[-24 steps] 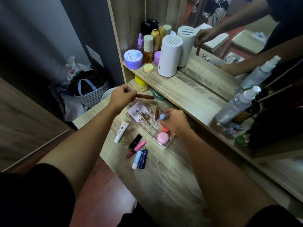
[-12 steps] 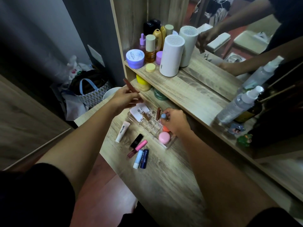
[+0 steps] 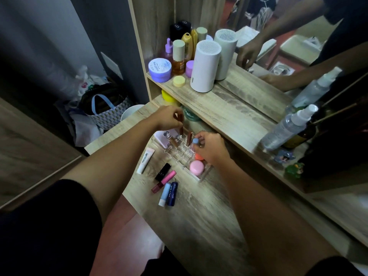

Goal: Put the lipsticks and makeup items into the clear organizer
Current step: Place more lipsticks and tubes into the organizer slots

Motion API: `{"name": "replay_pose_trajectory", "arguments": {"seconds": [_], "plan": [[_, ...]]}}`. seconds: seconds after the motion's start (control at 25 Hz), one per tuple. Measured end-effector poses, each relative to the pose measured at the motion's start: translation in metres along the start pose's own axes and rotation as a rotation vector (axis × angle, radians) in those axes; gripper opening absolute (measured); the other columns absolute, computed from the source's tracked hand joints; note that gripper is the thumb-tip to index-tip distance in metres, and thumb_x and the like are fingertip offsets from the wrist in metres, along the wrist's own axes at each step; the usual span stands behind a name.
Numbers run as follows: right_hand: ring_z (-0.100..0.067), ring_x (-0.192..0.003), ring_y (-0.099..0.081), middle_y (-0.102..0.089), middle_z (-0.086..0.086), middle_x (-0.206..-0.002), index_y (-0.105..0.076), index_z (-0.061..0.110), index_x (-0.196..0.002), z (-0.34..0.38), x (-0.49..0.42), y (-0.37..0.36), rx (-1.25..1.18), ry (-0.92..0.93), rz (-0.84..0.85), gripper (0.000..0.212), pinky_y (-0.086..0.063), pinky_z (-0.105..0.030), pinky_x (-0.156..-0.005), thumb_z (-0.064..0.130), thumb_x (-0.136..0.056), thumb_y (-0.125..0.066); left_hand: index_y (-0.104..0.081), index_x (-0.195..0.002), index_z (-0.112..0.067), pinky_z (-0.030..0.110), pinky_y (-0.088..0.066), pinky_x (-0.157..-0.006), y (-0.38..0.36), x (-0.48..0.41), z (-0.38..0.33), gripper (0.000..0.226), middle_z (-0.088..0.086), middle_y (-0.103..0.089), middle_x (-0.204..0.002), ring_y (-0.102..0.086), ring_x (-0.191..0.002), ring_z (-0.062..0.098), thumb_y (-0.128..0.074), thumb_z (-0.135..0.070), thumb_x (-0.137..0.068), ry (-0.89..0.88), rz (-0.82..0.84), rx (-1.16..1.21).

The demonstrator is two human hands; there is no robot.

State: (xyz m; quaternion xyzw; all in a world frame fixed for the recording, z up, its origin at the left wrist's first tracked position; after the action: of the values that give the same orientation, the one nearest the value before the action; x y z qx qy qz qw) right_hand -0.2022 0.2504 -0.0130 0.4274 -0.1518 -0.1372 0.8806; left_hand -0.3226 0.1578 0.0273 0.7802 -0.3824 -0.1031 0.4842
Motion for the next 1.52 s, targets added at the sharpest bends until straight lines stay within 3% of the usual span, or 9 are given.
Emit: {"name": "replay_pose_trajectory", "arguments": {"seconds": [0.24,0.52,0.76,1.0,1.24,1.36,1.44,1.52], "plan": [[-0.016,-0.084,-0.066,-0.072,-0.007,-0.094,-0.065,0.012,-0.102,-0.001,-0.001,-0.001,0.003,0.009,0.022,0.023,-0.057,-0.032,-0.080,0.019,-0.081,-0.070,-0.070,-0.095,-0.011,0.024,-0.036,-0.067,-0.022,-0.009,0.003,0.022,0.003,-0.060,-0.081,-0.052,-0.078,0.018,-0.069,-0.021,-0.075,0.050,0.131,-0.118],[-0.018,-0.085,-0.066,-0.072,-0.007,-0.095,-0.065,0.013,-0.101,0.000,-0.002,-0.001,-0.006,0.017,0.028,0.022,-0.058,-0.034,-0.080,0.017,-0.080,-0.071,-0.067,-0.090,-0.008,0.027,-0.037,-0.065,-0.027,-0.008,0.002,0.020,0.005,-0.058,-0.080,-0.050,-0.076,0.021,-0.068,-0.021,-0.075,0.046,0.169,-0.168],[-0.012,-0.079,-0.061,-0.072,-0.005,-0.094,-0.065,0.014,-0.101,-0.002,-0.002,-0.003,-0.004,0.006,0.044,0.022,-0.052,-0.024,-0.076,0.014,-0.080,-0.071,-0.069,-0.092,-0.005,0.032,-0.048,-0.069,-0.033,-0.004,-0.001,0.023,0.017,-0.071,-0.087,-0.053,-0.074,0.025,-0.068,-0.017,-0.073,0.018,0.212,-0.279],[-0.016,-0.082,-0.065,-0.072,-0.007,-0.094,-0.065,0.012,-0.099,-0.002,-0.001,-0.003,-0.015,-0.004,0.045,0.019,-0.056,-0.029,-0.080,0.013,-0.081,-0.069,-0.070,-0.093,-0.007,0.033,-0.050,-0.069,-0.035,0.001,-0.003,0.024,0.017,-0.072,-0.091,-0.054,-0.073,0.025,-0.068,-0.016,-0.071,-0.002,0.222,-0.329],[-0.019,-0.087,-0.066,-0.072,-0.008,-0.096,-0.065,0.012,-0.100,-0.001,-0.001,-0.003,-0.006,-0.002,0.055,0.019,-0.058,-0.037,-0.084,0.014,-0.081,-0.069,-0.070,-0.103,-0.009,0.033,-0.052,-0.079,-0.020,0.008,0.002,0.032,0.015,-0.074,-0.101,-0.066,-0.092,0.031,-0.069,-0.018,-0.073,0.036,0.214,-0.238],[-0.018,-0.086,-0.066,-0.072,-0.008,-0.095,-0.065,0.012,-0.100,-0.001,-0.001,-0.003,0.008,0.003,0.048,0.019,-0.057,-0.036,-0.083,0.015,-0.082,-0.069,-0.065,-0.111,-0.007,0.036,-0.051,-0.088,-0.002,0.016,0.015,0.039,0.013,-0.071,-0.111,-0.064,-0.100,0.029,-0.069,-0.027,-0.078,0.078,0.111,-0.130],[-0.017,-0.083,-0.065,-0.072,-0.008,-0.094,-0.065,0.013,-0.099,0.001,0.000,-0.002,0.008,0.004,0.035,0.019,-0.057,-0.034,-0.081,0.015,-0.081,-0.069,-0.065,-0.102,-0.007,0.036,-0.050,-0.080,0.000,0.027,0.025,0.042,0.011,-0.070,-0.101,-0.062,-0.094,0.028,-0.069,-0.041,-0.076,0.107,0.072,-0.112],[-0.017,-0.081,-0.064,-0.072,-0.008,-0.093,-0.066,0.013,-0.098,0.001,-0.001,-0.001,0.002,0.000,0.021,0.018,-0.057,-0.036,-0.081,0.016,-0.081,-0.069,-0.062,-0.087,-0.016,0.027,-0.045,-0.063,-0.011,0.040,0.036,0.038,-0.001,-0.063,-0.081,-0.057,-0.077,0.018,-0.071,-0.050,-0.071,0.171,0.118,-0.077]]}}
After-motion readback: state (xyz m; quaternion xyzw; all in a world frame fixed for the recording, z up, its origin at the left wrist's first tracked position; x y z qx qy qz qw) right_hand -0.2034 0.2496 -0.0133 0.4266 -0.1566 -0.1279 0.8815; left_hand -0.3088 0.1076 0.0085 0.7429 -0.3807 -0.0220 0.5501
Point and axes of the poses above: each hand's wrist, its own x-axis away from the middle knuckle, its own y-axis out of the back of the hand, z = x × y, the point moved 10 cm from there along -x, towards the middle knuckle
